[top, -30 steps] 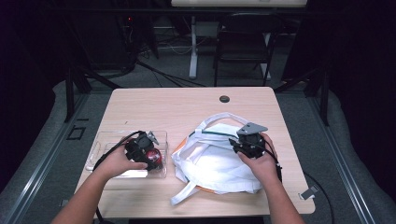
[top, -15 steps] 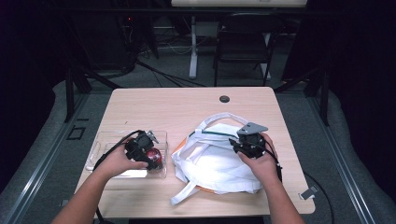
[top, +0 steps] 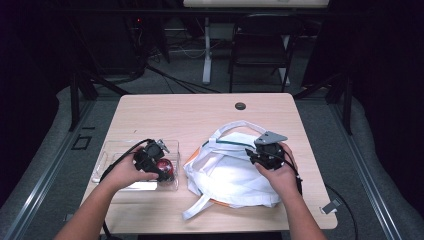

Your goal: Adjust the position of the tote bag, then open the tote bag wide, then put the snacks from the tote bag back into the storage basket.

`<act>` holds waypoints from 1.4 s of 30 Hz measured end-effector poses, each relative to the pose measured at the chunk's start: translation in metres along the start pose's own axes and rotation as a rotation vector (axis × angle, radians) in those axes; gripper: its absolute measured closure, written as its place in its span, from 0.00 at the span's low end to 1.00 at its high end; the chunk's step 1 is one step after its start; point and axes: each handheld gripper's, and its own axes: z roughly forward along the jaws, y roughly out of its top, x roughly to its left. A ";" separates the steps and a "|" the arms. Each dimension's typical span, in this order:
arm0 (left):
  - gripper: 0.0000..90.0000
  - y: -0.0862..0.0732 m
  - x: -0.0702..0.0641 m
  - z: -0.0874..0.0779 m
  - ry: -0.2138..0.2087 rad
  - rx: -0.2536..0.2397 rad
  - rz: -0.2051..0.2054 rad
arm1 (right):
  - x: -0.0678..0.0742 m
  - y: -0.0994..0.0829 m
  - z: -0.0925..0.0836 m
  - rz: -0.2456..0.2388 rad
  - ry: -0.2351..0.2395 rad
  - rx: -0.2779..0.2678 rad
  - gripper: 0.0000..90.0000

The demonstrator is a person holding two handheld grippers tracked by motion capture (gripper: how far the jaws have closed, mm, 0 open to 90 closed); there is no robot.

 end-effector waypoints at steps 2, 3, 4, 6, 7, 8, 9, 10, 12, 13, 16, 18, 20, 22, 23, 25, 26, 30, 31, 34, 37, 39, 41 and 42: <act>0.27 0.000 0.000 -0.001 0.000 -0.003 0.000 | 0.000 0.000 -0.001 -0.004 0.001 0.003 0.64; 0.27 0.000 0.000 -0.001 0.000 -0.005 -0.002 | 0.000 0.000 0.000 -0.003 0.000 0.002 0.64; 0.27 0.000 0.000 -0.001 0.000 -0.005 -0.002 | 0.000 0.000 0.000 -0.003 0.000 0.002 0.64; 0.27 0.001 0.000 -0.003 -0.002 -0.010 -0.005 | 0.001 0.000 -0.001 -0.009 0.000 0.007 0.64; 0.27 0.001 0.000 -0.004 -0.003 -0.014 -0.006 | 0.000 0.000 -0.001 -0.008 0.000 0.006 0.64; 0.27 0.001 -0.001 -0.004 0.002 -0.016 -0.006 | 0.000 0.000 -0.001 -0.006 0.000 0.004 0.64; 0.27 0.001 -0.001 -0.005 0.002 -0.017 -0.006 | 0.000 0.000 -0.001 -0.001 -0.001 -0.004 0.64; 0.27 0.001 -0.001 -0.006 0.003 -0.021 -0.007 | 0.000 0.000 -0.001 -0.001 0.000 -0.005 0.64; 0.27 0.001 -0.001 -0.007 0.002 -0.026 -0.006 | 0.000 0.000 -0.001 -0.003 0.002 -0.005 0.64; 0.27 0.001 -0.002 -0.008 0.001 -0.026 -0.007 | 0.000 0.000 -0.001 -0.003 0.001 -0.004 0.64; 0.27 0.001 -0.002 -0.010 -0.001 -0.033 -0.010 | 0.001 0.001 0.000 -0.006 0.003 -0.001 0.64; 0.27 0.001 -0.002 -0.012 0.006 -0.032 -0.005 | 0.001 0.000 0.001 -0.004 0.001 -0.004 0.64; 0.27 0.001 -0.002 -0.014 0.006 -0.036 -0.003 | 0.001 0.001 0.000 -0.004 0.000 -0.003 0.64; 0.27 0.001 -0.003 -0.016 0.007 -0.039 -0.001 | 0.001 0.001 0.000 -0.006 0.004 -0.002 0.64; 0.27 0.001 -0.003 -0.018 0.008 -0.044 -0.006 | 0.001 0.001 0.000 -0.006 0.002 -0.005 0.64; 0.27 0.001 -0.004 -0.021 0.009 -0.051 0.000 | 0.001 0.001 -0.001 -0.005 0.000 -0.005 0.64; 0.27 0.002 -0.005 -0.023 0.009 -0.054 0.000 | 0.001 0.001 -0.001 -0.004 0.000 -0.005 0.64; 0.27 0.004 -0.007 -0.028 0.012 -0.070 0.006 | 0.001 0.002 -0.001 -0.010 0.000 -0.006 0.64; 0.27 0.004 -0.008 -0.029 0.013 -0.070 0.014 | 0.002 0.002 -0.001 -0.009 -0.002 -0.006 0.64; 0.28 0.006 -0.009 -0.032 0.011 -0.079 0.017 | 0.002 0.002 -0.001 -0.008 -0.002 -0.006 0.64; 0.28 0.007 -0.011 -0.035 0.013 -0.086 0.013 | 0.002 0.002 -0.001 -0.013 0.001 -0.005 0.64; 0.29 0.008 -0.012 -0.036 0.019 -0.097 0.007 | 0.001 0.002 -0.002 -0.012 0.001 -0.004 0.64; 0.30 0.009 -0.013 -0.038 0.030 -0.104 -0.003 | 0.001 0.003 -0.002 -0.011 0.005 -0.006 0.64; 0.31 0.010 -0.014 -0.038 0.041 -0.108 -0.006 | 0.001 0.003 -0.002 -0.012 0.007 -0.005 0.63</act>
